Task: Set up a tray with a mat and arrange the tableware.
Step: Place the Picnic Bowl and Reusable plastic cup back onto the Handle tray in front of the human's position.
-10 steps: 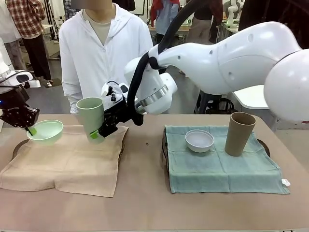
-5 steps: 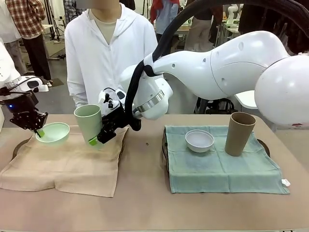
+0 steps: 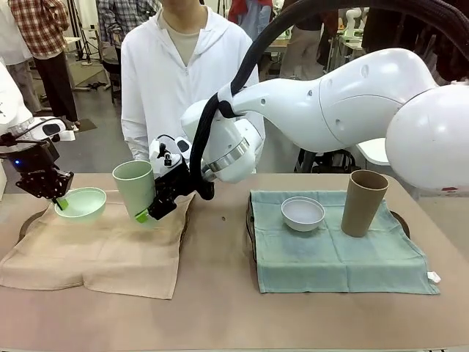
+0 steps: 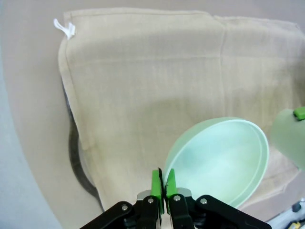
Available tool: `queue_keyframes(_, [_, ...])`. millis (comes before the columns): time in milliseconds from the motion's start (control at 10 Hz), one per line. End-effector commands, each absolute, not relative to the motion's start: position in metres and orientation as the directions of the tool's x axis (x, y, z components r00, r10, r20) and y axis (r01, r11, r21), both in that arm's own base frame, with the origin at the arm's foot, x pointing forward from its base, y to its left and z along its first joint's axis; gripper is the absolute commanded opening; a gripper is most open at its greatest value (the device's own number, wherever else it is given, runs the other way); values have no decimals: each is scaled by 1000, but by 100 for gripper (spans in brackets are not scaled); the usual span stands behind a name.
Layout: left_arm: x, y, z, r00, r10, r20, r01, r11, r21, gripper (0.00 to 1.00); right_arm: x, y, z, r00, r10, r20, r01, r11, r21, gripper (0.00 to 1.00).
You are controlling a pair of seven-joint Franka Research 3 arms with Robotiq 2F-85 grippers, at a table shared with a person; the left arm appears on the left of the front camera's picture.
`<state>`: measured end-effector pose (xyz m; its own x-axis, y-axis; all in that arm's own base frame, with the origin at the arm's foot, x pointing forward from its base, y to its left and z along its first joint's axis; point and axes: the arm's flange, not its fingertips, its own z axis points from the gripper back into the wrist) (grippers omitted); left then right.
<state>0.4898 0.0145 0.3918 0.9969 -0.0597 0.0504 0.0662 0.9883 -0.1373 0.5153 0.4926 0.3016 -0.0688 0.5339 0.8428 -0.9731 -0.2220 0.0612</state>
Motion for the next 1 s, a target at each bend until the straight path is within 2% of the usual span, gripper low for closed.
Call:
queue_keyframes(0, [496,15,386,994,-75,80,87,985,-152,4,523,495,296,-84,526,846,-967,-247,58,81])
queue_keyframes(800, [512,2,362,995,-91,40,95,988,-125,4,535,496,276,-95,515,852,-964,-263,51,81])
queue_keyframes(900, [512,2,359,996,-87,29,90,988,-128,26,535,495,273,-93,521,849,-961,-270,61,100])
